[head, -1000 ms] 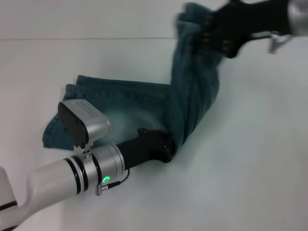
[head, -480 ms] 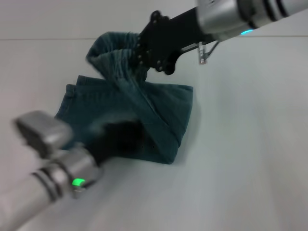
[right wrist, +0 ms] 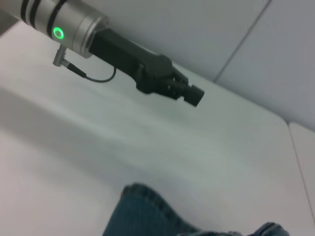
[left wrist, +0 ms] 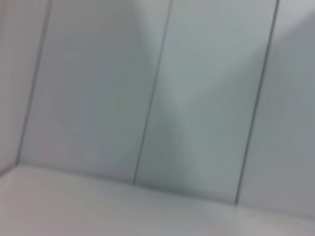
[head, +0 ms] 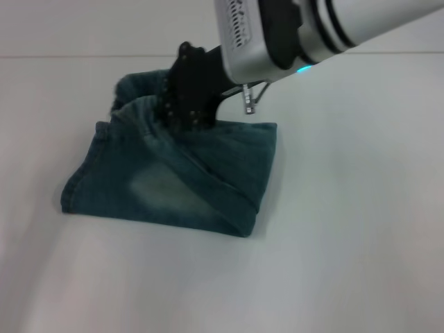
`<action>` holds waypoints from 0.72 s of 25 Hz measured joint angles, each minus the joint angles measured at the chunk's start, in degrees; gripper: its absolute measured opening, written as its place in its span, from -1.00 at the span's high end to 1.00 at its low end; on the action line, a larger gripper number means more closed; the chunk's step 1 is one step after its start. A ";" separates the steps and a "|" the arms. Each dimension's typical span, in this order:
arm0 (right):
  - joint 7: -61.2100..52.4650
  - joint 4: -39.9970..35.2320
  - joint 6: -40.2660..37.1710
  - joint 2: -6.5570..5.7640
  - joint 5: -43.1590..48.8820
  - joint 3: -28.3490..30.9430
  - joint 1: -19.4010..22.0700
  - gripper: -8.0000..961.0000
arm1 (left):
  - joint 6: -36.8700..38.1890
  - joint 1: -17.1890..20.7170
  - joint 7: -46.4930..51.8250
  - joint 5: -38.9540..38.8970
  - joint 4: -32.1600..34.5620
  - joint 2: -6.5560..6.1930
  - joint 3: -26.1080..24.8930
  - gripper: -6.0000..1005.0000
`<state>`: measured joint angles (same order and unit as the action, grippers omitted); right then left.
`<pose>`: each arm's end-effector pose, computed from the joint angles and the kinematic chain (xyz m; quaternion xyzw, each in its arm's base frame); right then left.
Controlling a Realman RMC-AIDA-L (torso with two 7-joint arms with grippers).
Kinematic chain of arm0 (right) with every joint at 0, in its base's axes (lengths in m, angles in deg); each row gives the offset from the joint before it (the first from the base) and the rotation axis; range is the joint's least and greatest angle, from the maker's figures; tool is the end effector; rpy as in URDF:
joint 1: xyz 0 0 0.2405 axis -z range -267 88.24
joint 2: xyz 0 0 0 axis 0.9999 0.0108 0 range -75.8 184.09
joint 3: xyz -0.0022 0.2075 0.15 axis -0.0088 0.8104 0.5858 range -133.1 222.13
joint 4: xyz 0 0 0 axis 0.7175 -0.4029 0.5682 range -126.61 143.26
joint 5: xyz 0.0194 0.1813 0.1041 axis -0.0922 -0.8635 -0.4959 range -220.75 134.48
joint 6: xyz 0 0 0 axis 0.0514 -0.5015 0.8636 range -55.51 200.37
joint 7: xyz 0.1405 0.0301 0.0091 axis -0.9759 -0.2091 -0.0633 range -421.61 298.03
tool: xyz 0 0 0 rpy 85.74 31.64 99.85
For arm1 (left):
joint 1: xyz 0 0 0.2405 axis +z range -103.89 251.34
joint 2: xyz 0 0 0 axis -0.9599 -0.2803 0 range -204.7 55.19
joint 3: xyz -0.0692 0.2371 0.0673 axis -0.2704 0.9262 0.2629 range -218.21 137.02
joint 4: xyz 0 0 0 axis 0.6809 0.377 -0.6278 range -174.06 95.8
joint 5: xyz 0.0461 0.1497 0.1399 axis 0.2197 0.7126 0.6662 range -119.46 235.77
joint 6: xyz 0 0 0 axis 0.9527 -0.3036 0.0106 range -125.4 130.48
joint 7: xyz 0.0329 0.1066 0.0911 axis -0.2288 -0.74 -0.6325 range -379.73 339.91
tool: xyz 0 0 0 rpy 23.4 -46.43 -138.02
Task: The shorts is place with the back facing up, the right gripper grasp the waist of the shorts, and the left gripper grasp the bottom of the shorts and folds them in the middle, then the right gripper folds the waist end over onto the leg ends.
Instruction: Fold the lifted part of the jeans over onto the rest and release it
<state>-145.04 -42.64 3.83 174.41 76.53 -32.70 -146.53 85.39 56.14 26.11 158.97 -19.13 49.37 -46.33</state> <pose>0.0458 0.4100 -0.0650 -0.9735 -0.2041 0.0230 0.1001 -0.3732 0.2593 0.0266 -0.6826 -0.3145 -0.3762 0.5419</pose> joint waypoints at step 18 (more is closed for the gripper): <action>0.16 0.36 8.84 -0.05 -12.20 -13.36 5.08 0.32 | 13.97 4.37 9.69 8.83 13.53 -0.81 13.66 0.91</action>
<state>-144.88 -42.28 12.67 174.36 64.34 -46.06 -141.45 99.37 60.51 35.80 167.80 -5.59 48.56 -32.67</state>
